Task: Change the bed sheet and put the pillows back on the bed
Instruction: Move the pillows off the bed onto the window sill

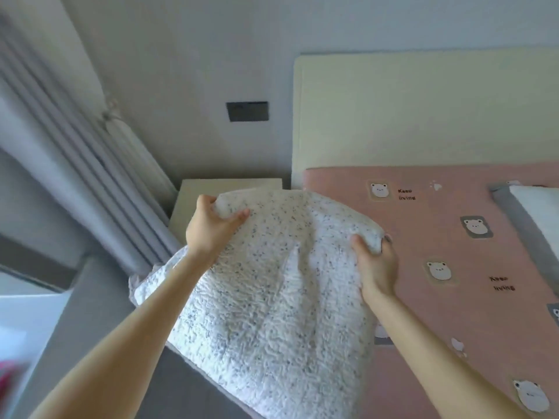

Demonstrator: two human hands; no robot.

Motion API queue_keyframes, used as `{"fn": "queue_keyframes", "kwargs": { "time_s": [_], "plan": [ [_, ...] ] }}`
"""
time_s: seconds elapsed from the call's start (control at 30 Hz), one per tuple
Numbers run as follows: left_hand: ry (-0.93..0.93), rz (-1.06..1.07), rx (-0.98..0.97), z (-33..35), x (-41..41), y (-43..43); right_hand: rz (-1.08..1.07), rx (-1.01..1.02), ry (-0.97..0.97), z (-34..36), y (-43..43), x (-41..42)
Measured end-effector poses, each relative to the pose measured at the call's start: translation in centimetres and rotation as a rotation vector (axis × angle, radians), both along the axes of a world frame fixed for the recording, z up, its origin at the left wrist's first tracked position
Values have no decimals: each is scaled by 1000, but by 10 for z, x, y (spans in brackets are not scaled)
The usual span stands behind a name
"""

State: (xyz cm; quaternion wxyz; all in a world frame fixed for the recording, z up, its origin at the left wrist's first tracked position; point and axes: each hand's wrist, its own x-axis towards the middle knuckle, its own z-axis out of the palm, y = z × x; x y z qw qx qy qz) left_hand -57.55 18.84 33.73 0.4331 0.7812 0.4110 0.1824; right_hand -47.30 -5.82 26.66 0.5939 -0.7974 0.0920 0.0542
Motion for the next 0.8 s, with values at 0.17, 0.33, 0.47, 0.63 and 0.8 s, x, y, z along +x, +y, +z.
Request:
{"fn": "queue_keyframes", "kwargs": {
  "time_s": [0.17, 0.33, 0.47, 0.63, 0.8],
  "plan": [
    [-15, 196, 19, 4, -149, 19, 185, -64, 10, 12, 45, -97],
    [-82, 385, 19, 2, -327, 24, 388, -46, -40, 35, 81, -229],
    [-127, 496, 37, 17, -473, 21, 513, 16, -69, 55, 100, -353],
    [-207, 679, 112, 50, -644, 8, 693, 77, -135, 89, 134, -492],
    [-266, 880, 193, 89, -780, -12, 927, 152, -199, 127, 180, -604]
  ]
}}
